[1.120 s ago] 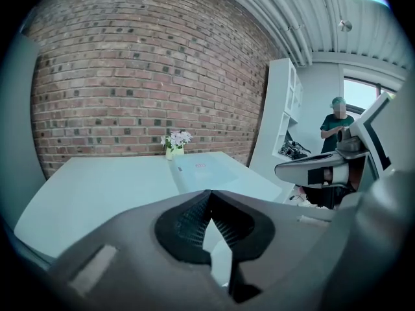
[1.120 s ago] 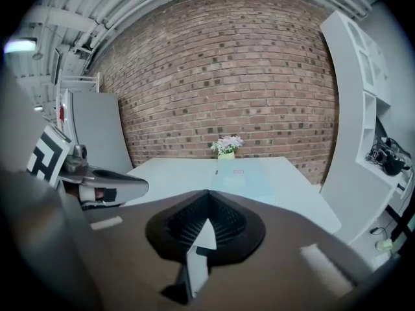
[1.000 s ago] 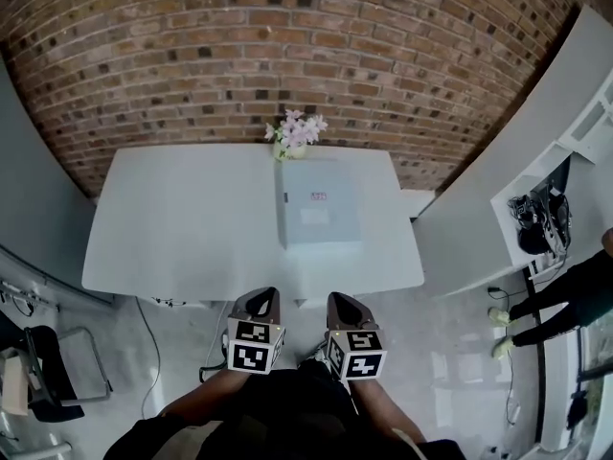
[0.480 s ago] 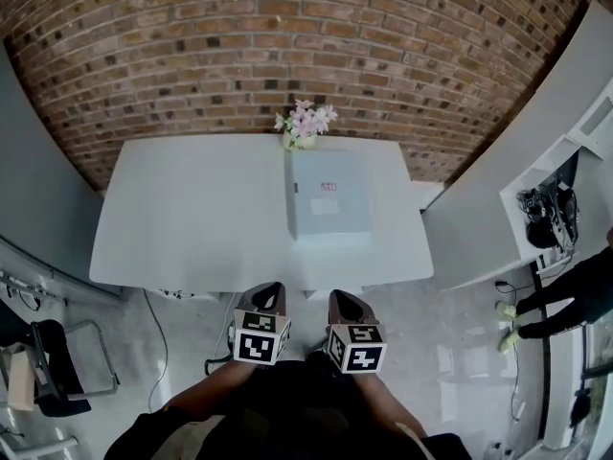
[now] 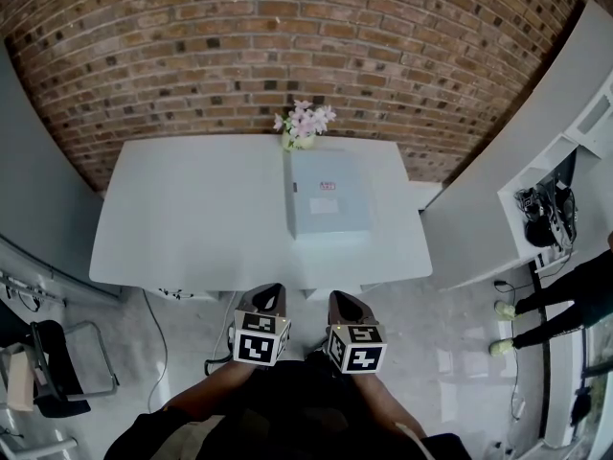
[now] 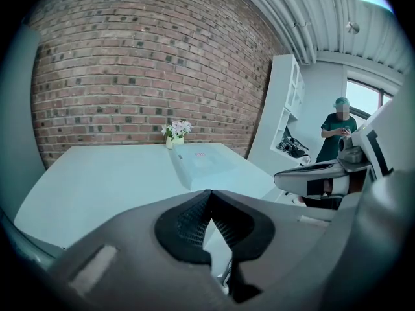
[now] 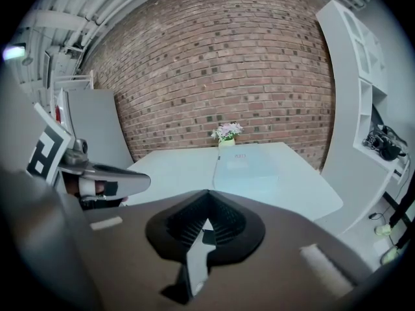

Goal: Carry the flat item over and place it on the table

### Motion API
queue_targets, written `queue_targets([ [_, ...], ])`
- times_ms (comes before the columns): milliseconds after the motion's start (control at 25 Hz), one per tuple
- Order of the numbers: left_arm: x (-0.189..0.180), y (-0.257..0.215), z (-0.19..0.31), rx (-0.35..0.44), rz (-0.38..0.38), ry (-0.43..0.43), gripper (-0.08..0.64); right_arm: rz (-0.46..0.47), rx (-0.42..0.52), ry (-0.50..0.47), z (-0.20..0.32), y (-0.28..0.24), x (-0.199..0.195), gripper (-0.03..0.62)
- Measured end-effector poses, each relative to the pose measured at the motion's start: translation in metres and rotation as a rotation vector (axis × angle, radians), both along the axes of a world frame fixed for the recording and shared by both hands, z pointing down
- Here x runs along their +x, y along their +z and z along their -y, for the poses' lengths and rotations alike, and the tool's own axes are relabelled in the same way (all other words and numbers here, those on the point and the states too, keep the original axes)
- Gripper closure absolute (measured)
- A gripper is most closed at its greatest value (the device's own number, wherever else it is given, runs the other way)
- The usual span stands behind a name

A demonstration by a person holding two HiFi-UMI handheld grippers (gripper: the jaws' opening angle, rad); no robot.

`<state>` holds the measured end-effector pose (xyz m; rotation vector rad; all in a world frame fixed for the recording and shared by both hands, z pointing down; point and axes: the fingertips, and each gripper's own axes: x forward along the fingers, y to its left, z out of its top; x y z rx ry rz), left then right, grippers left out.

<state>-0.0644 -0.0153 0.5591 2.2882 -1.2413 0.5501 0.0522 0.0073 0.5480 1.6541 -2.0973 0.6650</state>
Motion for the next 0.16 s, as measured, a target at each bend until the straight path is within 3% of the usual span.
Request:
queue_targets([
  [160, 0.0004, -0.0015, -0.0030, 0.001, 0.001, 0.005, 0.557, 0.001, 0.001, 0.002, -0.0029, -0.0011, 0.0001, 0.592],
])
